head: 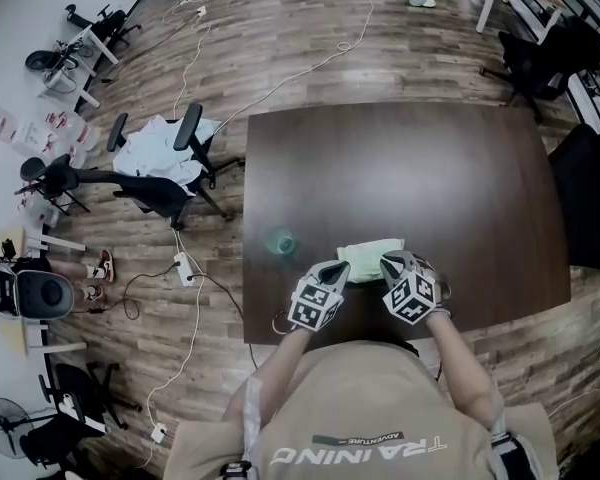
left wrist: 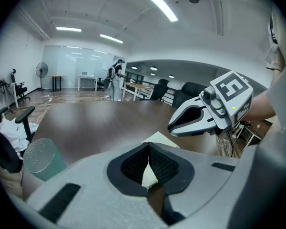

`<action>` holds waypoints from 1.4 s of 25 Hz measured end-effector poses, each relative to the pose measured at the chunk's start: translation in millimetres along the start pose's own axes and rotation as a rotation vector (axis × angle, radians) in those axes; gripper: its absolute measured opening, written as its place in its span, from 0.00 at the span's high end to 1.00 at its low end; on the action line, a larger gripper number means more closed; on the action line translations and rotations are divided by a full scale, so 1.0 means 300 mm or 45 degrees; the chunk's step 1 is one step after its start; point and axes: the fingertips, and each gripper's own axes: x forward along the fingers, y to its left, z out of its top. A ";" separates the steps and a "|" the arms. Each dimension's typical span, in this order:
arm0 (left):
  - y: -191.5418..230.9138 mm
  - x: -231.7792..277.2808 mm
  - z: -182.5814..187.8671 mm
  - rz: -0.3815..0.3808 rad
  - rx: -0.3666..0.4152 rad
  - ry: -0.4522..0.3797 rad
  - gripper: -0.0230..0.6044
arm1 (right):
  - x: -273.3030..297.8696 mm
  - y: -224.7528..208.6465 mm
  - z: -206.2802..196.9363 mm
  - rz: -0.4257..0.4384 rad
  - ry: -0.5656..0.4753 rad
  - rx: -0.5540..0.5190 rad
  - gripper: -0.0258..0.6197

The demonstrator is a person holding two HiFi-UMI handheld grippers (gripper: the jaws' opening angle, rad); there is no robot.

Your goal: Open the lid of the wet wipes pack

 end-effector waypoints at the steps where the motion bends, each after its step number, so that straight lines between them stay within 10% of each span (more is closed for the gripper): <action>1: 0.004 0.017 -0.015 0.005 -0.001 0.024 0.95 | 0.015 0.007 -0.006 0.025 0.005 -0.027 0.93; 10: 0.004 0.160 -0.179 0.032 -0.093 0.209 0.95 | 0.095 0.116 -0.067 0.345 0.058 -0.272 0.78; 35: 0.028 0.191 -0.231 0.072 0.002 0.328 0.95 | 0.171 0.152 -0.076 0.329 0.321 -0.716 0.69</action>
